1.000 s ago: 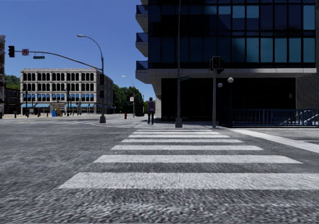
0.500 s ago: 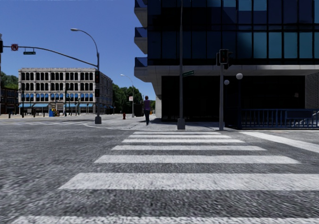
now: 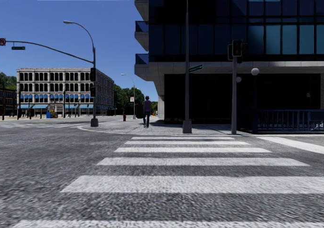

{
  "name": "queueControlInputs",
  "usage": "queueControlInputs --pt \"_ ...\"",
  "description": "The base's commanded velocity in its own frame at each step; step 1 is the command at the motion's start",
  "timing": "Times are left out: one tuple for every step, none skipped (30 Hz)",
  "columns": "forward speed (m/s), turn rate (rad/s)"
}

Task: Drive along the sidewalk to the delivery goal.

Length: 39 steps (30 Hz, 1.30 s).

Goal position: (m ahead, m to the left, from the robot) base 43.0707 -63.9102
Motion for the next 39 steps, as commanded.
queueControlInputs --pt "2.0 0.0" --pt "2.0 0.0" --pt "2.0 0.0" --pt "2.0 0.0" --pt "2.0 0.0" --pt "2.0 0.0" --pt "2.0 0.0" --pt "2.0 0.0" --pt "2.0 0.0" --pt "2.0 0.0" --pt "2.0 0.0" --pt "2.0 0.0" --pt "2.0 0.0" --pt "2.0 0.0" --pt "2.0 0.0" --pt "2.0 0.0" --pt "2.0 0.0" --pt "2.0 0.0" --pt "2.0 0.0" --pt "2.0 0.0" --pt "2.0 0.0" --pt "2.0 0.0" --pt "2.0 0.0" --pt "2.0 0.0" --pt "2.0 0.0" --pt "2.0 0.0" --pt "2.0 0.0" --pt "2.0 0.0" --pt "2.0 0.0" --pt "2.0 0.0" --pt "2.0 0.0" --pt "2.0 0.0" --pt "2.0 0.0" --pt "2.0 0.0" --pt "2.0 0.0" --pt "2.0 0.0" --pt "2.0 0.0" --pt "2.0 0.0" --pt "2.0 0.0"
